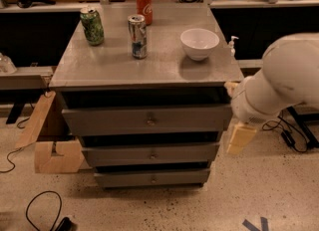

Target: Open top drawer

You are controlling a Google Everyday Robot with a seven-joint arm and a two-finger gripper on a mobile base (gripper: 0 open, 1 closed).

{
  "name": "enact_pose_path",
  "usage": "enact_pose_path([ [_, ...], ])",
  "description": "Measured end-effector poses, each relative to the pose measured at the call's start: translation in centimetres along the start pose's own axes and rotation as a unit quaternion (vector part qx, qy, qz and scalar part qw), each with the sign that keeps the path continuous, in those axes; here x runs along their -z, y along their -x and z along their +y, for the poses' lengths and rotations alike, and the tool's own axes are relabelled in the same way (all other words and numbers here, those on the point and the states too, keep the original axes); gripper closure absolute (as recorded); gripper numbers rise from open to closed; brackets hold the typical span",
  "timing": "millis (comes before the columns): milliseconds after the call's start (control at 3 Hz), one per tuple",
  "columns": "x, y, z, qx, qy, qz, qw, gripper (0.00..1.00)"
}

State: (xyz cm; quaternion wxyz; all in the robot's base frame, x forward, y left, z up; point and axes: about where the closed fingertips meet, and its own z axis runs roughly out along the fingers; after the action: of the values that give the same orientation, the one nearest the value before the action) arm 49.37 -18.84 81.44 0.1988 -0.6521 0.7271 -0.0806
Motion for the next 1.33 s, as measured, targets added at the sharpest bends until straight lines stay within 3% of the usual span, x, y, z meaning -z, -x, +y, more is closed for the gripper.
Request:
enact_pose_path([
  [333, -6.2, 0.4, 0.8, 0.012, -0.001, -0.009, 0.9999, 0.0],
  [667, -6.2, 0.4, 0.8, 0.012, -0.001, -0.009, 0.9999, 0.0],
  [1333, -10.3, 1.5, 2.5, 0.066, 0.028, 0.029, 0.997, 0.0],
])
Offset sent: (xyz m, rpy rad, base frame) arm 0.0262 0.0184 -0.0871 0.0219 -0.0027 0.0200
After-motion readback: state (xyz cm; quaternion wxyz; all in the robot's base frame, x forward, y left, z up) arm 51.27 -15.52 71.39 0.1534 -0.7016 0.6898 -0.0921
